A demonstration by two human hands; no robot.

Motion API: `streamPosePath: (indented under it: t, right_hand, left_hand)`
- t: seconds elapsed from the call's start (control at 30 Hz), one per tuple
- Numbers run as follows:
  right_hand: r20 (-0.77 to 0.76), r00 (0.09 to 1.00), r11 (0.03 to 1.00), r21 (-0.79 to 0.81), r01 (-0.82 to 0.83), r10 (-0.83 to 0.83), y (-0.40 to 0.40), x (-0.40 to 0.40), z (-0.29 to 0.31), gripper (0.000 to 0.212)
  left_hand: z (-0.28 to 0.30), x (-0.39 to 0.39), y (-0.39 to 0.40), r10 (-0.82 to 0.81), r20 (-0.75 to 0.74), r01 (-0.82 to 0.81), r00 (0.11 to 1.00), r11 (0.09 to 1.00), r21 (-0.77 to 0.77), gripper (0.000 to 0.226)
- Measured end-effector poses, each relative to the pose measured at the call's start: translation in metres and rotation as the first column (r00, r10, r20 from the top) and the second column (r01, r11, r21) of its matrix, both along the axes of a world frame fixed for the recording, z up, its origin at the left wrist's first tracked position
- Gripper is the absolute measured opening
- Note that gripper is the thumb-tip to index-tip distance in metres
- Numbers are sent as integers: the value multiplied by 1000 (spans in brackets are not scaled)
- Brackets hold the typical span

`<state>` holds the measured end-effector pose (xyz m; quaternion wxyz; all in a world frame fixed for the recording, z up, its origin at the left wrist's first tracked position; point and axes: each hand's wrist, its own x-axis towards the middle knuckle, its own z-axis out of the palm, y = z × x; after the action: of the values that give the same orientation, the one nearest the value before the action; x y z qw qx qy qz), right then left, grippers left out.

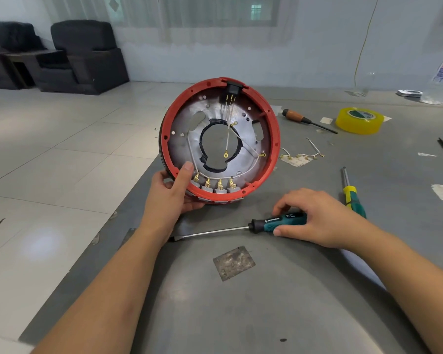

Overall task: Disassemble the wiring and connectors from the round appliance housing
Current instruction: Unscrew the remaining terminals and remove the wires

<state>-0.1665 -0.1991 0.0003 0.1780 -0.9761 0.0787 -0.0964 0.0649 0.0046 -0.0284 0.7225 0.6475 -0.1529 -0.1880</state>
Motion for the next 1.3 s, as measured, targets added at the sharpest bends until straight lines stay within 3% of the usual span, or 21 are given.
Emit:
streamPosePath:
  t: [0.17, 0.23, 0.33, 0.4, 0.67, 0.87, 1.0, 1.17, 1.3]
  right_hand:
    - [-11, 1000, 994, -110, 9, -11, 9, -2, 1, 35]
    - [113, 993, 995, -89, 48, -38, 18, 3, 8, 36]
    - [344, 938, 998, 56, 25, -42, 38, 29, 22, 19]
    - [397, 917, 998, 67, 17, -43, 52, 55, 31, 12]
    - [265, 950, 986, 30, 166, -168, 76, 122, 38, 17]
    - [182, 971, 987, 64, 146, -155, 69, 129, 38, 6]
    - [198, 970, 988, 100, 120, -138, 64, 129, 36, 9]
    - [179, 974, 988, 93, 125, -140, 64, 131, 36, 16]
    - [181, 974, 989, 76, 127, -139, 67, 131, 36, 13]
  left_hand:
    - [0, -5, 0, 7, 36, -7, 999, 1000, 4, 91]
    - [1, -8, 0, 9, 52, -9, 999, 1000, -4, 92]
    - [1, -12, -1, -7, 82, 7, 997, 1000, -9, 80]
    - [1, -15, -2, -15, 105, 18, 994, 1000, -25, 74]
    - [1, -17, 1, -57, 138, 61, 989, 998, -21, 75]
    - [-4, -15, 2, -64, 165, 64, 984, 998, 8, 58]
    - [-2, -14, 1, -78, 159, 76, 984, 997, 19, 65]
    - [-5, -13, 1, -84, 182, 83, 980, 996, 16, 38]
    - [-4, -14, 0, -77, 192, 76, 978, 997, 12, 30]
